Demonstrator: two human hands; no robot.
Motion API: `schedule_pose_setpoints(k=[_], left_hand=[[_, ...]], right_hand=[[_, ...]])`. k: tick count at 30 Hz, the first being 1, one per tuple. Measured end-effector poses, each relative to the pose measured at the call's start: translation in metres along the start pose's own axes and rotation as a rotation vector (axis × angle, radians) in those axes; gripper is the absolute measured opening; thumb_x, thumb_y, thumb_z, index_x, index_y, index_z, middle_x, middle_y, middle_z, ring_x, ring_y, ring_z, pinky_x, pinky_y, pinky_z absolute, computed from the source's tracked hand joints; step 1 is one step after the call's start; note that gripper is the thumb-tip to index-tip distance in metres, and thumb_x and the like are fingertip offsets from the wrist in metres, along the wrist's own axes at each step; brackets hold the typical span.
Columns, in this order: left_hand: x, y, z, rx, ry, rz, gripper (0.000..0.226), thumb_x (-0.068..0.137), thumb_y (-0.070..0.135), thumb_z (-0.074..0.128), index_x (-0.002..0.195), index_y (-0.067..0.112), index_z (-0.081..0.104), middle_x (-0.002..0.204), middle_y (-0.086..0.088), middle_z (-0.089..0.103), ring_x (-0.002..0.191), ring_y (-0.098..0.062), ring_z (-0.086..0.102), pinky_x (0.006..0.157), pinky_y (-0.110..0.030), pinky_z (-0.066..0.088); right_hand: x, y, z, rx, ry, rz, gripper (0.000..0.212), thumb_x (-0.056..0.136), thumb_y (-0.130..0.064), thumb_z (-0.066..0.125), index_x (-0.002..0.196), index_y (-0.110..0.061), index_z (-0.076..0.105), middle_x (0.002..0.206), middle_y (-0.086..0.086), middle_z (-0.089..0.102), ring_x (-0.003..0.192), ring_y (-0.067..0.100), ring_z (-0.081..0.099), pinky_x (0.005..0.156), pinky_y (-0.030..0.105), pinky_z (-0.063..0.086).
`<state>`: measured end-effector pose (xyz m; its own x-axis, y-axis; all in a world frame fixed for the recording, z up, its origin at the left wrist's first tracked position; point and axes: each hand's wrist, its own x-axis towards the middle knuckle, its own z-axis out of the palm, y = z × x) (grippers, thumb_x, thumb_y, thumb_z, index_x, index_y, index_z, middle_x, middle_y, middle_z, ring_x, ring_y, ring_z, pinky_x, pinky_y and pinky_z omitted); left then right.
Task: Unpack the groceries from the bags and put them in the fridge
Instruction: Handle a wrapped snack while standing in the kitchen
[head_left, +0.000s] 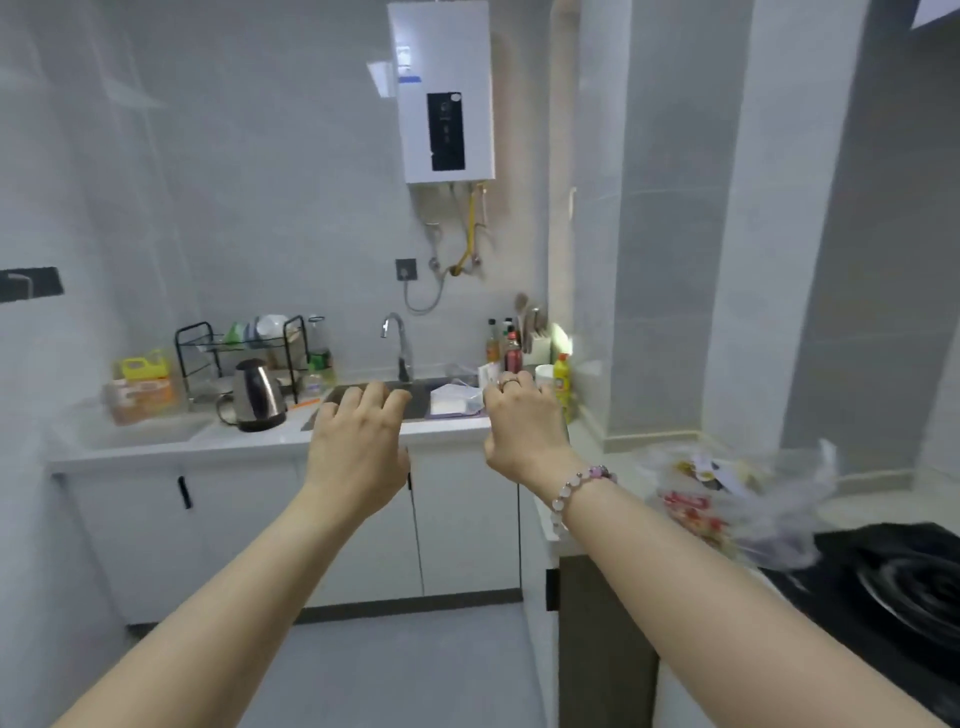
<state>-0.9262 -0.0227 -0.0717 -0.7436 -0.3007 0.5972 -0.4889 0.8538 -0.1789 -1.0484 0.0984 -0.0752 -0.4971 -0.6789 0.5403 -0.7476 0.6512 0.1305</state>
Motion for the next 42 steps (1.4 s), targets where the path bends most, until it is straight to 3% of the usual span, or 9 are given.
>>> schedule_pose_setpoints(k=[2,4,10,15,21,26,33,39,42], left_hand=[[0.02,0.025,0.017,-0.043,-0.029,0.033,0.057,0.08,0.029,0.064,0.132,0.021,0.041,0.124,0.0,0.048,0.111,-0.023,0.048,0.086,-0.031,0.038],[0.04,0.054,0.032,-0.077,-0.028,0.066,0.058,0.082,0.028,0.06,0.135,0.024,0.036,0.126,0.002,0.045,0.111,-0.021,0.046,0.082,-0.028,0.036],[0.108,0.171,0.071,-0.251,-0.086,0.133,0.059,0.081,0.023,0.06,0.135,0.021,0.035,0.128,0.0,0.044,0.11,-0.022,0.05,0.08,-0.03,0.041],[0.125,0.275,0.125,-0.305,-0.183,0.318,0.055,0.084,0.018,0.055,0.135,0.022,0.035,0.124,0.0,0.045,0.106,-0.022,0.049,0.078,-0.03,0.039],[0.141,0.346,0.161,-0.452,-0.25,0.357,0.063,0.084,0.02,0.057,0.14,0.024,0.028,0.129,0.002,0.043,0.113,-0.022,0.047,0.082,-0.028,0.038],[0.155,0.388,0.179,-0.52,-0.29,0.49,0.065,0.084,0.02,0.058,0.142,0.024,0.027,0.131,0.002,0.042,0.117,-0.021,0.043,0.088,-0.028,0.039],[0.189,0.425,0.243,-0.594,-0.423,0.558,0.062,0.084,0.015,0.056,0.139,0.022,0.031,0.132,0.001,0.041,0.119,-0.021,0.04,0.091,-0.028,0.042],[0.205,0.454,0.311,-0.75,-0.622,0.662,0.059,0.083,0.021,0.055,0.138,0.024,0.033,0.135,0.003,0.038,0.119,-0.017,0.042,0.086,-0.024,0.04],[0.219,0.464,0.345,-0.764,-0.714,0.675,0.058,0.086,0.03,0.055,0.139,0.023,0.034,0.138,0.001,0.039,0.123,-0.019,0.043,0.091,-0.026,0.038]], right_hand=[[-0.007,0.038,0.01,-0.041,-0.016,0.057,0.038,0.085,-0.019,0.053,0.121,-0.011,0.048,0.125,0.008,0.05,0.118,0.025,0.043,0.093,0.033,0.036],[-0.012,0.077,0.017,-0.073,-0.027,0.103,0.038,0.086,-0.02,0.053,0.123,-0.011,0.048,0.127,0.008,0.049,0.119,0.024,0.042,0.092,0.032,0.036],[-0.03,0.202,0.031,-0.153,-0.075,0.312,0.031,0.084,-0.016,0.051,0.115,-0.012,0.05,0.121,0.006,0.05,0.113,0.024,0.044,0.089,0.031,0.037],[-0.066,0.287,0.076,-0.168,-0.215,0.511,0.032,0.086,-0.024,0.056,0.117,-0.014,0.051,0.122,0.003,0.051,0.115,0.02,0.044,0.092,0.031,0.037],[-0.084,0.349,0.09,-0.223,-0.277,0.578,0.035,0.087,-0.022,0.054,0.12,-0.014,0.048,0.126,0.004,0.049,0.118,0.021,0.043,0.094,0.031,0.036],[-0.079,0.374,0.106,-0.21,-0.304,0.666,0.035,0.089,-0.023,0.051,0.122,-0.012,0.049,0.127,0.005,0.048,0.119,0.021,0.042,0.097,0.033,0.036],[-0.053,0.374,0.185,-0.184,-0.392,0.688,0.033,0.09,-0.013,0.049,0.123,-0.011,0.048,0.126,0.007,0.05,0.119,0.022,0.043,0.096,0.03,0.037],[-0.026,0.401,0.239,-0.143,-0.651,0.736,0.032,0.09,-0.008,0.048,0.122,-0.01,0.052,0.124,0.008,0.055,0.117,0.022,0.049,0.093,0.031,0.044],[-0.015,0.41,0.27,-0.117,-0.818,0.791,0.038,0.092,-0.01,0.049,0.129,-0.011,0.048,0.129,0.009,0.053,0.12,0.024,0.05,0.093,0.031,0.044]])
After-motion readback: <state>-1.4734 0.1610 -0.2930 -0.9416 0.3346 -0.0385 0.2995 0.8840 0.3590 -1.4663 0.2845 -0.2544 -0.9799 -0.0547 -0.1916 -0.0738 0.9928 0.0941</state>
